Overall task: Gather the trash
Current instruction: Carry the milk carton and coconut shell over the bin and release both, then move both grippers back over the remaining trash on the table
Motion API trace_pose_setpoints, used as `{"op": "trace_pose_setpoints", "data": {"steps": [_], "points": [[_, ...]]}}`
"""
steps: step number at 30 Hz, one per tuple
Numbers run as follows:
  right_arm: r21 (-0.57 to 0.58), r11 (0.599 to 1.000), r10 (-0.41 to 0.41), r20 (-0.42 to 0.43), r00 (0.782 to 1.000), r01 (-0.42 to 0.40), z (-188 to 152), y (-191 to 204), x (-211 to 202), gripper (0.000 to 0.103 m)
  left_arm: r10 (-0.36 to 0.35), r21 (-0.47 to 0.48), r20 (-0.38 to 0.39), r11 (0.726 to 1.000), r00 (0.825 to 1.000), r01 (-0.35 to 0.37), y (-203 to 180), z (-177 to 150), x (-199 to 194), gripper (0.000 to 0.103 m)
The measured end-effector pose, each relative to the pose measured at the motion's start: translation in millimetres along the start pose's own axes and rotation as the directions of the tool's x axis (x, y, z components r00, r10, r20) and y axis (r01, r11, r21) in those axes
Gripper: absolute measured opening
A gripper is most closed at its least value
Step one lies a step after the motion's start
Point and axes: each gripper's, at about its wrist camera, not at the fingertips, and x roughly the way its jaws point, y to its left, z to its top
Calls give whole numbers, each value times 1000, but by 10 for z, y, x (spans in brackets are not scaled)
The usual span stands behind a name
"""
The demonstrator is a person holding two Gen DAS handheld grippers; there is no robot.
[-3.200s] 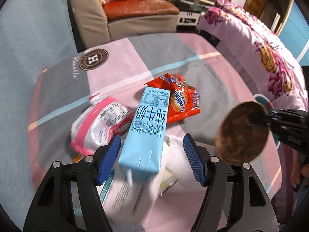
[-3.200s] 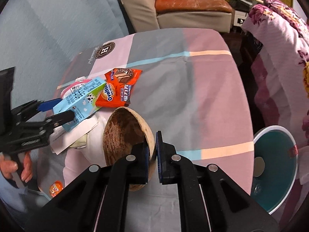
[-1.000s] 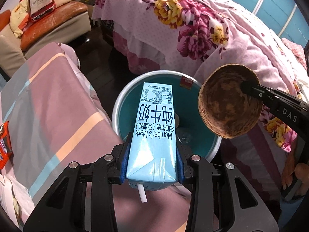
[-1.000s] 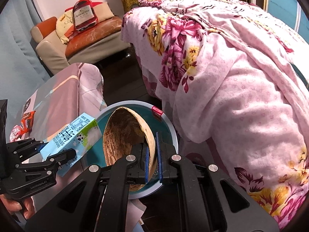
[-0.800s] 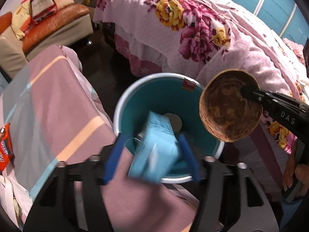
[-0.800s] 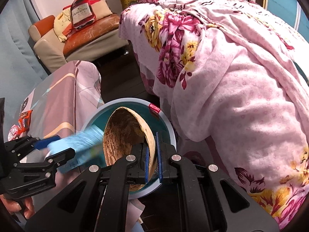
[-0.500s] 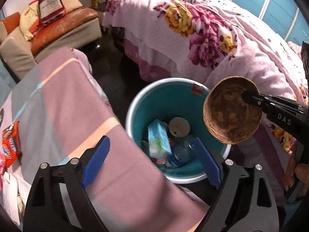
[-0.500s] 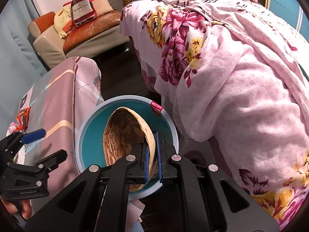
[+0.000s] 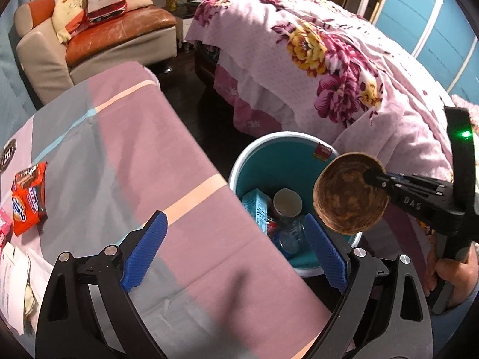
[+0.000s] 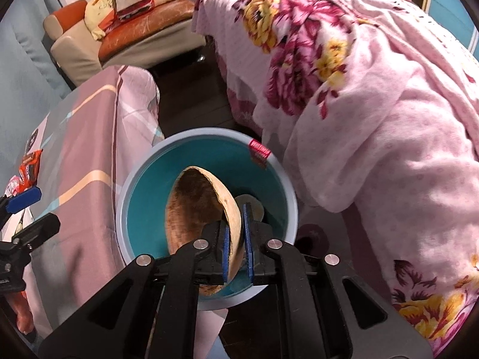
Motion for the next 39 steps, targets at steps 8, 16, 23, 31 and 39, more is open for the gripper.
{"op": "trace_pose_setpoints", "data": {"steps": [8, 16, 23, 31, 39], "points": [[-8, 1000, 7, -70, 998, -7, -37, 146, 179, 23, -20, -60, -1, 998, 1000, 20, 252, -98, -65, 93], [-44, 999, -15, -22, 1000, 14, -40, 359, -29, 69, -25, -99, 12, 995, 1000, 26, 459, -248, -220, 93], [-83, 997, -3, -13, 1000, 2, -41, 640, -218, 74, -5, -142, 43, 990, 999, 11, 710, -435, -484, 93], [-160, 987, 24, -9, 1000, -25, -106, 1154, -431, 77, 59, -171, 78, 984, 995, -45, 1105, -704, -887, 93], [-292, 955, 42, -34, 999, -50, -208, 1842, -557, 78, 122, -229, 83, 968, 989, -100, 1670, -1001, -1233, 93]]}}
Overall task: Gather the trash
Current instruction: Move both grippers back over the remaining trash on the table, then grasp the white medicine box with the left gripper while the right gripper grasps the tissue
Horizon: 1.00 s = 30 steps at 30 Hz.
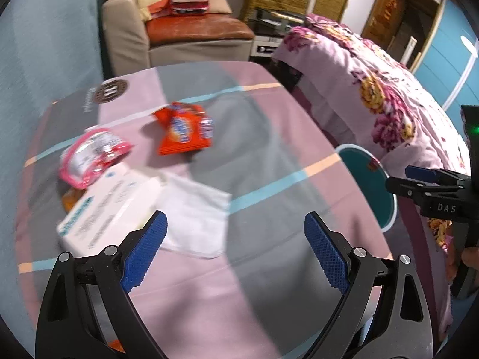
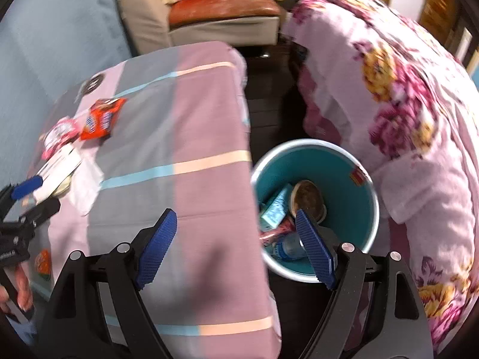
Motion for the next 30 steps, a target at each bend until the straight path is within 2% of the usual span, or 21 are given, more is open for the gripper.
{"op": "trace_pose_setpoints", "data": {"steps": [5, 7, 14, 19, 30], "points": [[-99, 995, 10, -9, 1000, -11, 60, 432, -29, 80, 75, -24, 13, 997, 997, -75, 449, -43, -156, 93], [-136, 991, 13, -9, 1000, -14, 72, 590, -35, 84, 92, -45, 7, 995, 996, -91, 625, -73, -188, 93], [-221, 975, 19, -46, 999, -29, 122, 995, 68, 84, 141, -66, -24, 988, 990, -142, 1078, -182, -253, 93], [-244, 969, 28, -77, 997, -46, 148, 1167, 189, 84, 171, -47, -69, 983, 983, -175, 1220, -197, -135, 93], [-260, 962, 42, -134, 990, -76, 205, 1301, 468, 84, 174, 40, -102, 985, 980, -171, 1232, -97, 187, 93]]}}
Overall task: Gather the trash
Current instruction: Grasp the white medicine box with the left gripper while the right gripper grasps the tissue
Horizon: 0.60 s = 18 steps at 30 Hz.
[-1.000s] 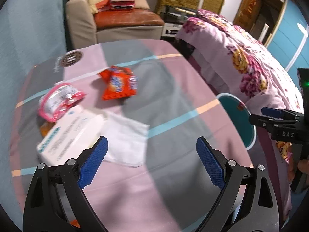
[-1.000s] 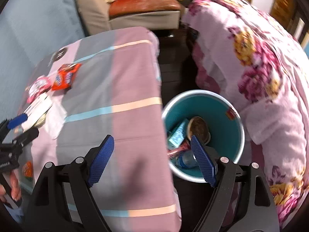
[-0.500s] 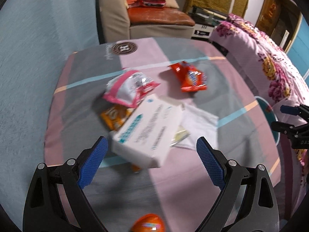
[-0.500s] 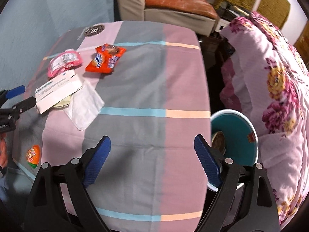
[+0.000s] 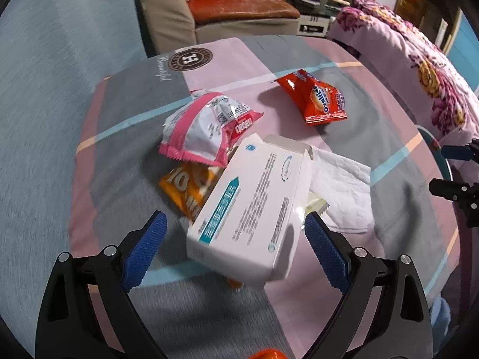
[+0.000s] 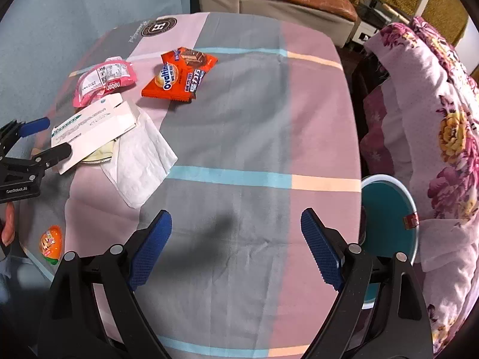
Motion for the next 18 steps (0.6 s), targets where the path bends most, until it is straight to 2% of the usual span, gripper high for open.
{"op": "trace_pose_setpoints", "data": {"steps": [8, 10, 14, 18], "points": [[-8, 1000, 17, -30, 999, -17, 75, 30, 191, 84, -51, 61, -70, 997, 996, 55, -96, 93, 308, 93], [-15, 1000, 19, -33, 999, -19, 90, 45, 217, 84, -56, 67, -59, 996, 997, 60, -111, 82, 329, 93], [-54, 998, 17, -41, 999, -19, 138, 129, 269, 84, -88, 52, -27, 995, 996, 90, -86, 60, 260, 74], [-108, 993, 37, -36, 999, -40, 216, 256, 315, 84, -108, -1, 4, 994, 994, 108, 27, 18, 135, 70]]}}
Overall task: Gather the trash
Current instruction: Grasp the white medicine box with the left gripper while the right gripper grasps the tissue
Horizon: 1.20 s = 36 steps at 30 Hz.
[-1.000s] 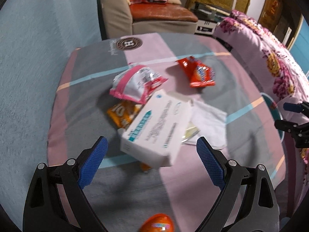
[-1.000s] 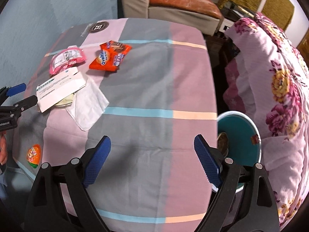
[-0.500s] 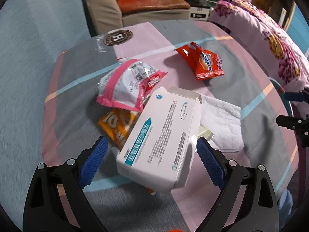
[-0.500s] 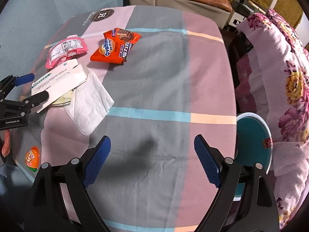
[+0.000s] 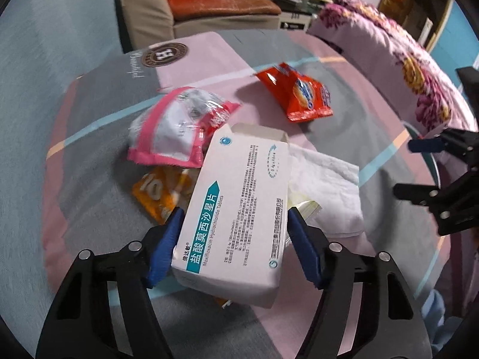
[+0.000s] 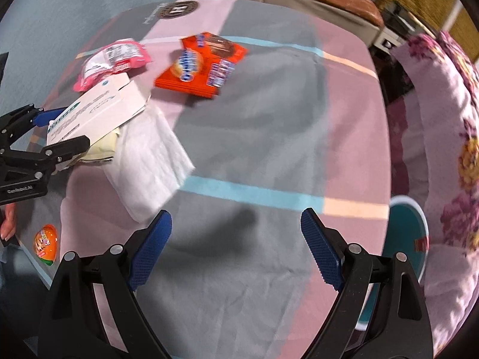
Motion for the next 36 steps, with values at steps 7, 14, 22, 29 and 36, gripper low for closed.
{"op": "trace_pose_setpoints", "data": {"steps": [7, 14, 22, 29, 36], "points": [[-112, 992, 64, -6, 998, -64, 202, 305, 200, 84, -13, -105, 24, 994, 1000, 15, 281, -180, -166, 69], [-241, 966, 92, -11, 996, -92, 338, 636, 410, 84, -10, -117, 0, 993, 1000, 10, 328, -254, -107, 69], [-252, 965, 96, 57, 994, -79, 284, 756, 452, 78, -7, -145, 1, 989, 1000, 7, 402, -245, -63, 71], [-284, 952, 137, 68, 988, -112, 134, 885, 324, 27, -6, -152, 2, 988, 1000, 6, 338, -271, -49, 71], [-163, 973, 175, 56, 983, -164, -47, 637, 135, 6, 3, -157, 21, 988, 1000, 1, 182, -355, -181, 67]]}}
